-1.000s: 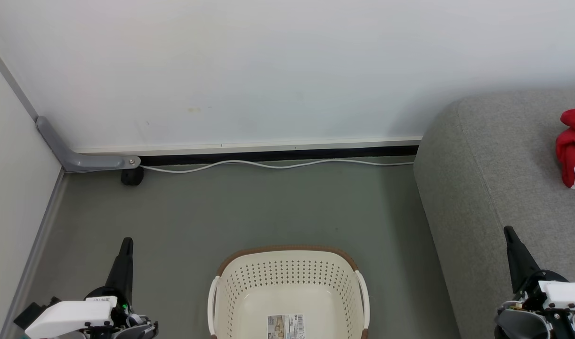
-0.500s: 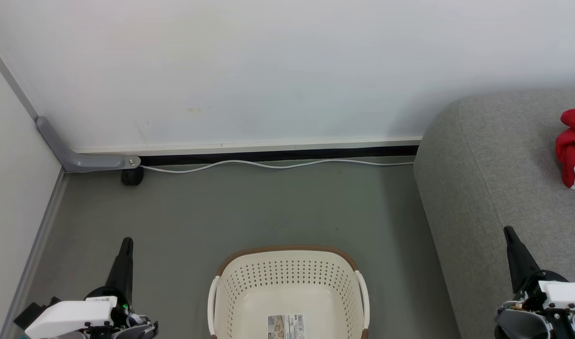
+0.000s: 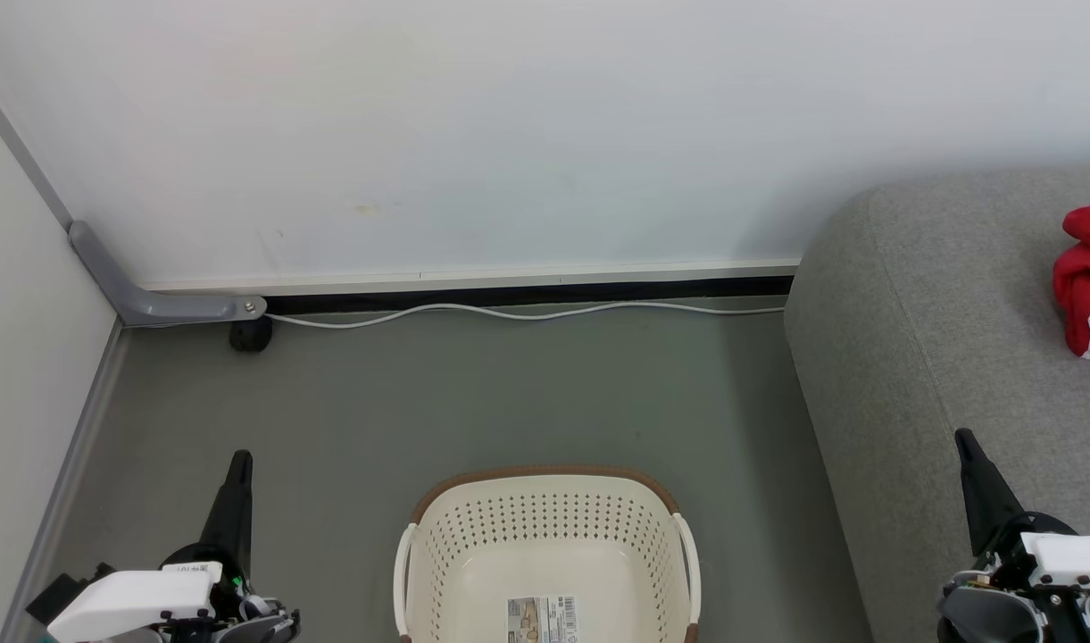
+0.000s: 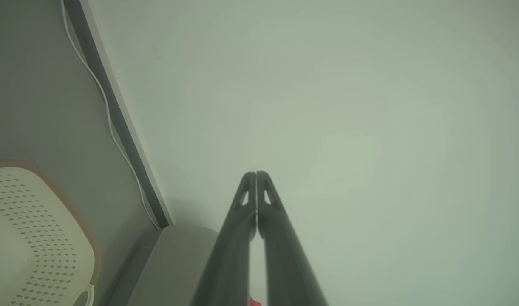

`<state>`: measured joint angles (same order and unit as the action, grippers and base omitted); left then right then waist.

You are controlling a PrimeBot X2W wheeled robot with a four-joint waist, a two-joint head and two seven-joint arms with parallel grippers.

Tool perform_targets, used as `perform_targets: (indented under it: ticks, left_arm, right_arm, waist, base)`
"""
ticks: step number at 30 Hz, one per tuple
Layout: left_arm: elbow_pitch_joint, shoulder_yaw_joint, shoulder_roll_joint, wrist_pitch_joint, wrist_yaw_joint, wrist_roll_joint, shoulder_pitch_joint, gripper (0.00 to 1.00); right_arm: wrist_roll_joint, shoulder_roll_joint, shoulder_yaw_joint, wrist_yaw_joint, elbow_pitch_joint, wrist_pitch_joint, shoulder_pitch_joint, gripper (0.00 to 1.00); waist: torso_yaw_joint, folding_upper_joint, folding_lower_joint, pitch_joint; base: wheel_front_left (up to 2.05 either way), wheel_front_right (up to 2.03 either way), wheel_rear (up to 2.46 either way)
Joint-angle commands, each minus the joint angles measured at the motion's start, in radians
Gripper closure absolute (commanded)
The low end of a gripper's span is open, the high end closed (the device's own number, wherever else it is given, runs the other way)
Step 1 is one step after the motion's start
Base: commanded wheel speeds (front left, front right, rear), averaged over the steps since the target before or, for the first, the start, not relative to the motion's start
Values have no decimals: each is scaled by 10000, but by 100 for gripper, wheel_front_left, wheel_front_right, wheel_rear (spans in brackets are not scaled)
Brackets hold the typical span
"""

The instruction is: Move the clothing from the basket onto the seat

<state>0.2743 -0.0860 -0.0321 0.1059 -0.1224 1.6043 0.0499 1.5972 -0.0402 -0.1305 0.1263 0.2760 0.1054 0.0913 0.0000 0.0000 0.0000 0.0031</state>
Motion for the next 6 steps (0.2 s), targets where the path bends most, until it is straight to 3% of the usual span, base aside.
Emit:
perform_targets:
  ticks: [1, 6]
  left_arm:
    - [-292, -276, -181, 72, -83, 45, 581, 100]
    - [-292, -276, -181, 72, -83, 45, 581, 100]
  right_arm:
    - [116, -100, 169, 44, -313, 77, 166, 100]
    - [116, -100, 169, 44, -313, 77, 166, 100]
  waist:
    - [0, 0, 0, 0]
    - [0, 0, 0, 0]
  base:
    - [0, 0, 0]
    - [0, 0, 0]
